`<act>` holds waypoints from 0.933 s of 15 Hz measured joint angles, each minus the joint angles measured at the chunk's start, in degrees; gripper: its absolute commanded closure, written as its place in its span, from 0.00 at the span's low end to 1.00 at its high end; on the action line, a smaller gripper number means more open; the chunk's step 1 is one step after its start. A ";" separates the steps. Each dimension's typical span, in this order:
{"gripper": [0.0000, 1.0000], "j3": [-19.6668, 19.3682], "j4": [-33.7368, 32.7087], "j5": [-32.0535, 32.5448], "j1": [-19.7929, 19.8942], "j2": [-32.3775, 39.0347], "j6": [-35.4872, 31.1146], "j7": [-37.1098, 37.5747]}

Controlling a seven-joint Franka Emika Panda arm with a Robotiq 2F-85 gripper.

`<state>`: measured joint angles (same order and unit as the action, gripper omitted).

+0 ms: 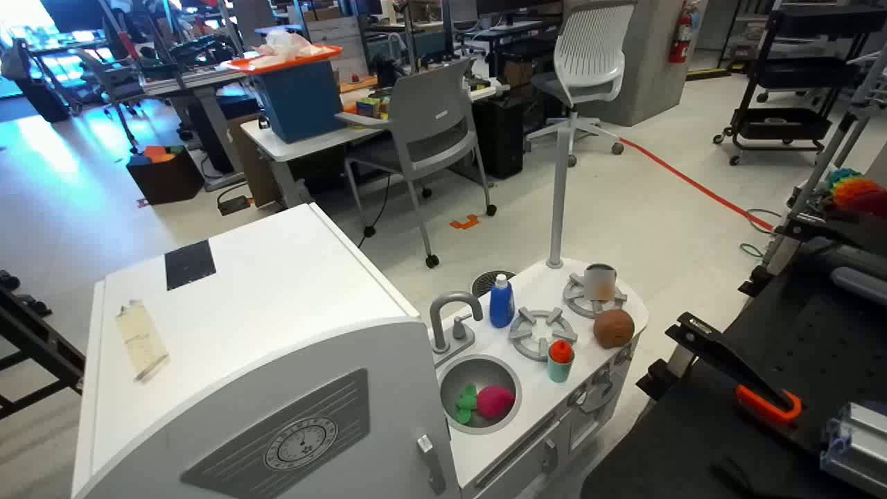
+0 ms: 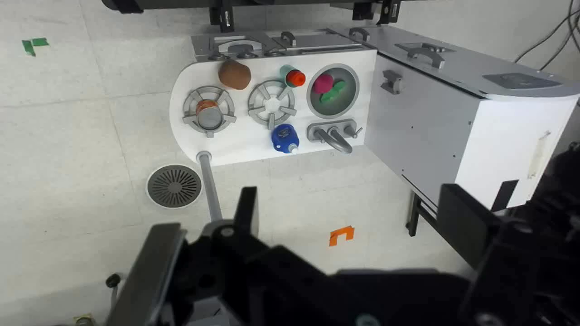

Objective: Remove the ketchup bottle from the cup

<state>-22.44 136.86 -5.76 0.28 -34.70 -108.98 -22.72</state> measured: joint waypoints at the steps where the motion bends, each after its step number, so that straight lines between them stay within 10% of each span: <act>1: 0.00 0.00 0.00 0.00 0.00 -0.02 -0.04 0.00; 8: 0.00 2.53 0.20 -0.02 0.31 3.01 -0.08 1.01; 14: 0.00 13.09 4.52 0.56 0.15 15.19 -12.04 9.82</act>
<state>-9.35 141.38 -5.21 0.44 -19.50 -121.02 -12.89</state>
